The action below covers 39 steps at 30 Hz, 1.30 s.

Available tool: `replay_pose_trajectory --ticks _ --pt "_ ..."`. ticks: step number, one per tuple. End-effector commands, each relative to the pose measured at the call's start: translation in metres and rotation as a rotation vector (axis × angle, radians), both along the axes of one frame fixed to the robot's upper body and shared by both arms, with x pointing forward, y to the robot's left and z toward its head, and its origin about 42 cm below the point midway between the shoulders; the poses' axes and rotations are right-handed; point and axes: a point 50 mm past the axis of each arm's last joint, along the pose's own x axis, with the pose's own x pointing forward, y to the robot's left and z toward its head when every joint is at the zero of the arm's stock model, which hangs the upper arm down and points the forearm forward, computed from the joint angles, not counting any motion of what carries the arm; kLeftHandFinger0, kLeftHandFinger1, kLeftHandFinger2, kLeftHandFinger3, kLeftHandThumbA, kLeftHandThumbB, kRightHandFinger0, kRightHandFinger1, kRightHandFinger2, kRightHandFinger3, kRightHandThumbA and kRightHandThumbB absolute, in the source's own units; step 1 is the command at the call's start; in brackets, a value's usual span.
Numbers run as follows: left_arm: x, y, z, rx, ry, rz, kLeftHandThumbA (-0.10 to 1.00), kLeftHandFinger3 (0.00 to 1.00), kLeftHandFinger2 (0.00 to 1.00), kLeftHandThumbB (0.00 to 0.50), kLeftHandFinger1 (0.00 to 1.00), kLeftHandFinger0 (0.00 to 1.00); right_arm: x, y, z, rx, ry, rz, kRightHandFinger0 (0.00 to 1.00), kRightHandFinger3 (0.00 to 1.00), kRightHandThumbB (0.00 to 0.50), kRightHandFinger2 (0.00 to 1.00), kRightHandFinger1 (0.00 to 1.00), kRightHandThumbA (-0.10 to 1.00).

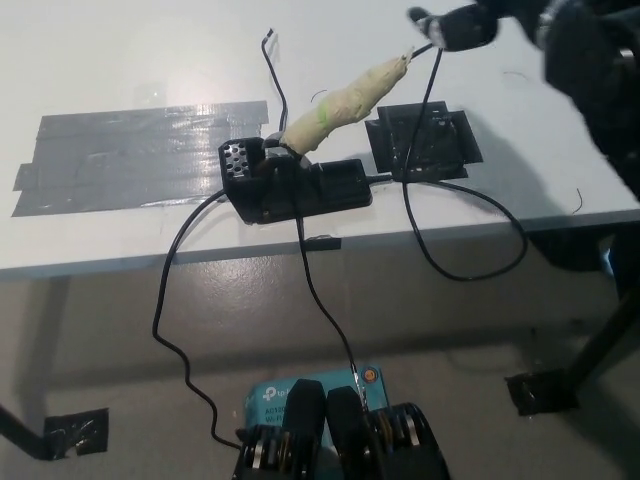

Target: The robot uses its right hand to grab the soldering gun kept on the middle of the table and pulls it out of its base and keep it on the right side of the base

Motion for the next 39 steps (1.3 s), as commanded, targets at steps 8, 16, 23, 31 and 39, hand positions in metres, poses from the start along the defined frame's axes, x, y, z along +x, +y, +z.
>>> replay_pose_trajectory --ticks 8,16,23,31,39 --pt "0.003 -0.003 0.004 0.025 0.005 -0.023 0.63 1.00 1.00 0.106 1.00 1.00 0.012 0.028 -0.018 -0.147 -0.099 0.062 1.00 1.00 0.339 1.00 1.00 0.44" --pt "0.006 -0.007 0.006 0.026 0.008 -0.043 0.59 1.00 1.00 0.108 1.00 1.00 0.017 0.021 -0.052 -0.197 0.030 0.015 1.00 1.00 0.283 1.00 1.00 0.44" --pt "0.006 -0.008 0.005 0.024 0.017 -0.042 0.61 1.00 1.00 0.124 1.00 1.00 0.019 0.015 -0.076 -0.176 0.103 -0.020 1.00 1.00 0.294 1.00 1.00 0.41" --pt "0.007 -0.011 0.004 0.011 0.024 -0.042 0.62 1.00 1.00 0.129 1.00 1.00 0.030 0.004 -0.091 -0.269 0.142 -0.153 1.00 1.00 0.365 1.00 1.00 0.46" --pt "0.007 -0.014 0.003 0.009 0.026 -0.053 0.64 1.00 1.00 0.134 1.00 1.00 0.037 -0.009 -0.111 -0.329 0.137 -0.263 1.00 1.00 0.437 1.00 1.00 0.34"
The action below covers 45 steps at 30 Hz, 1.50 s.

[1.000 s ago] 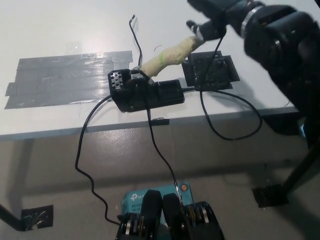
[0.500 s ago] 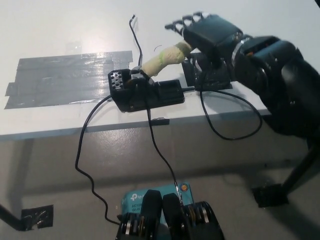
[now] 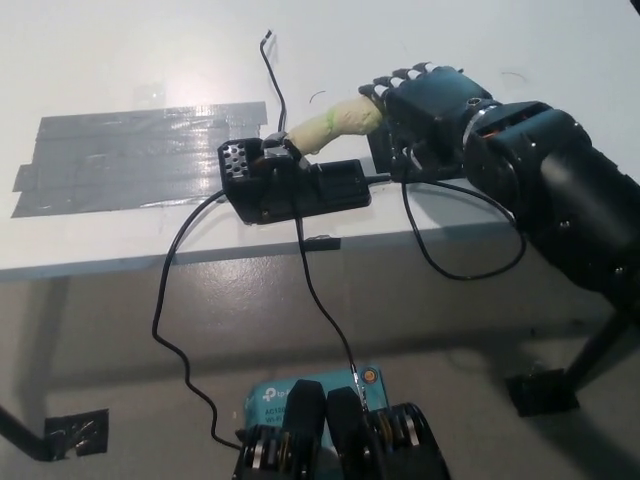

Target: The robot uses its right hand to grab the soldering gun kept on the middle of the table and pulls it out of its base and keep it on the right side of the base

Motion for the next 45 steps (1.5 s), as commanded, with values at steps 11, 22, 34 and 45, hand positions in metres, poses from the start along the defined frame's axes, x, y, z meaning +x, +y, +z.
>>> replay_pose_trajectory --ticks 11,22,34,45 --pt "0.005 -0.003 0.007 0.020 -0.009 -0.016 0.64 1.00 1.00 0.132 1.00 1.00 0.009 -0.006 -0.013 -0.101 -0.284 -0.056 1.00 1.00 0.500 1.00 1.00 0.24" --pt "0.006 -0.007 0.007 0.013 -0.002 -0.037 0.63 1.00 1.00 0.115 1.00 1.00 -0.004 -0.013 -0.069 -0.032 -0.420 -0.006 0.00 1.00 0.384 0.08 0.00 0.16" --pt "0.008 -0.004 0.007 0.023 0.001 -0.032 0.63 1.00 1.00 0.107 1.00 1.00 -0.001 -0.023 -0.072 0.044 -0.534 0.112 0.00 0.49 0.234 0.34 0.01 -0.10" --pt "0.004 -0.001 0.006 0.032 0.010 -0.027 0.63 1.00 1.00 0.114 1.00 1.00 0.004 -0.037 -0.037 0.063 -0.562 0.097 0.00 0.53 0.119 0.47 0.06 -0.10"
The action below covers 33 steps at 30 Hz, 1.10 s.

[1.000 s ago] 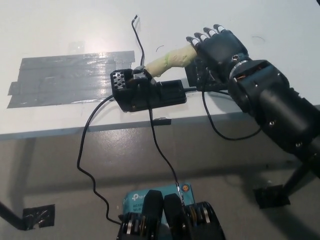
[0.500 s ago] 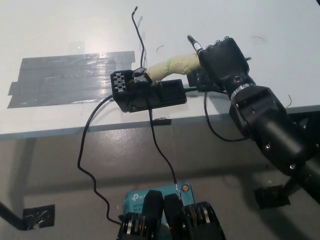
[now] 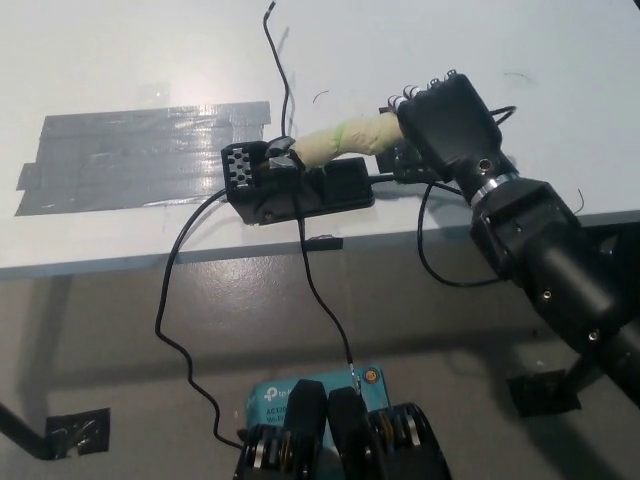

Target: The robot uses its right hand to grab the soldering gun kept on the middle of the table and pulls it out of its base and keep it on the right side of the base

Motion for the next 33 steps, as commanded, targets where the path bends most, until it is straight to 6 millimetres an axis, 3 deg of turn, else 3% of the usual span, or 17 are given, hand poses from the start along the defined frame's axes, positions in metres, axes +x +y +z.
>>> replay_pose_trajectory --ticks 1,2,8,10,12,13,14,16,19,20,22,23,26,27,31,32,33 --pt "-0.003 0.007 0.006 0.027 0.004 -0.001 0.62 1.00 1.00 0.110 1.00 1.00 0.009 -0.017 0.037 0.008 -0.037 -0.006 0.00 0.51 0.103 0.47 0.06 -0.10" --pt "-0.002 0.006 0.006 0.031 0.009 -0.010 0.64 1.00 1.00 0.105 1.00 1.00 0.011 -0.018 0.043 0.006 -0.066 0.005 0.00 0.49 0.127 0.36 0.00 -0.10" --pt "-0.002 0.007 0.005 0.030 0.014 -0.008 0.64 1.00 1.00 0.117 1.00 1.00 0.019 -0.020 0.068 -0.004 -0.097 0.000 0.00 0.42 0.153 0.27 0.00 -0.10" --pt "-0.003 0.007 0.005 0.024 0.013 -0.001 0.63 1.00 1.00 0.122 1.00 1.00 0.022 -0.021 0.076 0.009 -0.130 0.013 0.00 0.31 0.159 0.23 0.00 -0.10" --pt "-0.002 0.006 0.006 0.026 0.011 -0.004 0.64 1.00 1.00 0.126 1.00 1.00 0.023 -0.022 0.080 0.012 -0.135 0.006 0.00 0.31 0.165 0.24 0.00 -0.10" --pt "-0.001 0.007 0.006 0.027 0.012 -0.002 0.63 1.00 1.00 0.122 1.00 1.00 0.026 -0.025 0.088 -0.007 -0.151 -0.013 0.00 0.43 0.148 0.29 0.00 -0.03" --pt "-0.001 0.007 0.005 0.028 0.013 -0.001 0.63 1.00 1.00 0.122 1.00 1.00 0.027 -0.026 0.090 -0.017 -0.152 -0.024 0.00 0.46 0.139 0.29 0.00 0.00" --pt "-0.001 0.006 0.006 0.025 0.011 -0.001 0.62 1.00 1.00 0.127 1.00 1.00 0.028 -0.029 0.094 -0.024 -0.162 -0.035 0.00 0.44 0.204 0.24 0.00 0.06" --pt "-0.001 0.006 0.006 0.023 0.014 -0.001 0.62 1.00 1.00 0.124 1.00 1.00 0.028 -0.032 0.093 -0.029 -0.163 -0.040 0.00 0.41 0.183 0.24 0.03 0.02" --pt "-0.002 0.006 0.006 0.021 0.011 0.005 0.61 1.00 1.00 0.127 1.00 1.00 0.027 -0.035 0.094 -0.038 -0.157 -0.058 0.00 0.34 0.165 0.23 0.03 -0.02" --pt "-0.002 0.007 0.006 0.019 0.015 0.003 0.62 1.00 1.00 0.123 1.00 1.00 0.028 -0.040 0.092 -0.030 -0.172 -0.058 0.00 0.39 0.182 0.22 0.02 -0.08" --pt "-0.002 0.006 0.006 0.026 0.013 -0.001 0.64 1.00 1.00 0.128 1.00 1.00 0.028 -0.041 0.093 -0.018 -0.144 -0.066 0.00 0.41 0.118 0.27 0.03 -0.10" --pt "-0.002 0.007 0.005 0.036 0.013 -0.001 0.65 1.00 1.00 0.119 1.00 1.00 0.027 -0.047 0.093 0.033 -0.158 -0.018 0.00 0.11 0.000 0.29 0.07 -0.10" --pt "-0.002 0.008 0.005 0.030 0.017 0.002 0.66 1.00 1.00 0.126 1.00 1.00 0.027 -0.050 0.093 0.033 -0.158 -0.015 0.00 0.06 0.000 0.29 0.07 -0.10" --pt "-0.001 0.006 0.006 0.022 0.013 0.002 0.69 1.00 1.00 0.130 1.00 1.00 0.028 -0.058 0.095 0.048 -0.163 -0.024 0.00 0.11 0.000 0.24 0.00 -0.06" --pt "-0.001 0.006 0.006 0.026 0.012 0.001 0.69 1.00 1.00 0.135 1.00 1.00 0.028 -0.060 0.097 0.070 -0.139 -0.058 0.00 0.10 0.000 0.26 0.00 0.04" --pt "-0.001 0.007 0.006 0.028 0.013 0.001 0.69 1.00 1.00 0.136 1.00 1.00 0.029 -0.064 0.099 0.102 -0.122 -0.082 0.00 0.03 0.000 0.25 0.00 0.01"
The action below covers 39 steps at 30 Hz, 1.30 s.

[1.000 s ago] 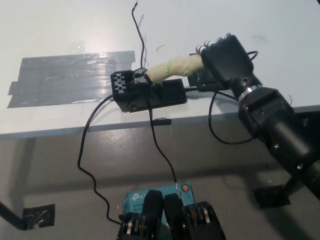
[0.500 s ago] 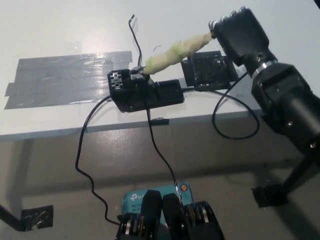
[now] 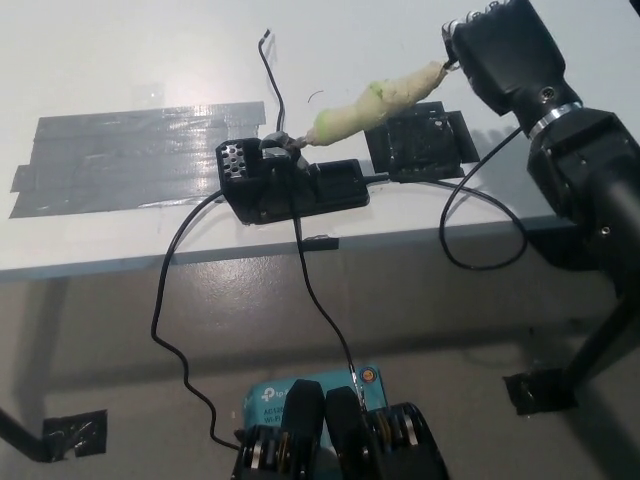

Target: The robot uses its right hand to grab the soldering gun kept on the middle of the table and pulls it out of its base and keep it on the right side of the base

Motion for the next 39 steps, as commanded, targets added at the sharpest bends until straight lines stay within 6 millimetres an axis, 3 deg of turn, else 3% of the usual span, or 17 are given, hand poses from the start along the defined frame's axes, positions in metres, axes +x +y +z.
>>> replay_pose_trajectory --ticks 1,3,5,7,9,11,14,17,18,23,25,28,31,32,35,37,39 --pt "-0.001 0.003 0.005 0.007 0.010 -0.005 0.69 1.00 1.00 0.139 1.00 1.00 0.005 -0.023 0.039 0.083 -0.043 -0.058 0.00 0.01 0.000 0.29 0.00 0.10" --pt "-0.001 0.004 0.005 0.004 0.011 -0.003 0.70 1.00 1.00 0.143 1.00 1.00 0.005 -0.028 0.041 0.077 -0.036 -0.068 0.00 0.05 0.000 0.36 0.00 0.08" --pt "-0.001 0.004 0.005 0.001 0.011 -0.004 0.70 1.00 1.00 0.142 1.00 1.00 0.005 -0.036 0.041 0.085 -0.038 -0.072 0.00 0.22 0.000 0.37 0.00 -0.05" --pt "-0.002 0.003 0.006 0.004 0.008 -0.007 0.70 1.00 1.00 0.143 1.00 1.00 0.004 -0.045 0.039 0.094 -0.046 -0.086 0.00 0.39 0.000 0.37 0.00 -0.06" --pt "-0.005 0.005 0.005 0.006 0.014 -0.002 0.70 1.00 1.00 0.131 1.00 1.00 0.004 -0.044 0.037 0.092 -0.043 -0.089 0.00 0.43 0.000 0.36 0.00 -0.09" --pt "-0.007 0.005 0.004 0.017 0.018 -0.006 0.71 1.00 1.00 0.127 1.00 1.00 0.004 -0.047 0.037 0.073 -0.061 -0.101 0.00 0.43 0.000 0.35 0.00 0.07" --pt "-0.009 0.007 0.004 0.016 0.021 0.001 0.71 1.00 1.00 0.130 1.00 1.00 0.005 -0.048 0.041 0.081 -0.080 -0.090 0.00 0.45 0.000 0.34 0.00 0.15" --pt "-0.008 0.007 0.004 0.018 0.017 0.000 0.70 1.00 1.00 0.128 1.00 1.00 0.005 -0.048 0.047 0.123 -0.076 -0.082 0.00 0.52 0.000 0.35 0.00 0.03" --pt "-0.008 0.006 0.005 0.022 0.015 -0.003 0.71 1.00 1.00 0.133 1.00 1.00 0.004 -0.045 0.051 0.146 -0.074 -0.091 0.00 0.54 0.006 0.37 0.00 -0.10" --pt "-0.009 0.006 0.004 0.020 0.018 -0.003 0.73 1.00 1.00 0.132 1.00 1.00 0.005 -0.036 0.053 0.209 -0.062 -0.098 0.00 0.24 0.000 0.30 0.00 -0.10" --pt "-0.010 0.005 0.004 0.015 0.015 0.001 0.73 1.00 1.00 0.137 1.00 1.00 0.004 -0.032 0.050 0.215 -0.051 -0.112 0.00 0.17 0.000 0.29 0.00 -0.10" --pt "-0.010 0.004 0.003 0.012 0.018 -0.001 0.73 1.00 1.00 0.146 1.00 1.00 0.002 -0.031 0.041 0.202 -0.016 -0.135 0.00 0.22 0.000 0.28 0.00 -0.08" --pt "-0.010 0.004 0.002 0.015 0.020 0.003 0.72 1.00 1.00 0.145 1.00 1.00 0.002 -0.032 0.030 0.199 -0.013 -0.151 0.00 0.17 0.000 0.25 0.00 -0.10" --pt "-0.010 0.003 0.002 0.013 0.020 0.001 0.72 1.00 1.00 0.141 1.00 1.00 0.002 -0.033 0.025 0.208 -0.014 -0.149 0.00 0.15 0.027 0.27 0.00 -0.10" --pt "-0.010 0.002 0.003 0.014 0.019 -0.003 0.72 1.00 1.00 0.134 1.00 1.00 0.000 -0.039 0.008 0.191 0.036 -0.199 0.00 0.04 0.000 0.41 0.07 -0.10" --pt "-0.010 0.003 0.003 0.014 0.019 -0.001 0.72 1.00 1.00 0.136 1.00 1.00 0.001 -0.040 0.004 0.177 0.053 -0.221 0.00 0.11 0.000 0.49 0.11 -0.10" --pt "-0.010 0.002 0.003 0.011 0.016 -0.001 0.71 1.00 1.00 0.138 1.00 1.00 -0.001 -0.044 -0.009 0.150 0.109 -0.299 0.00 0.12 0.000 0.40 0.06 0.00"
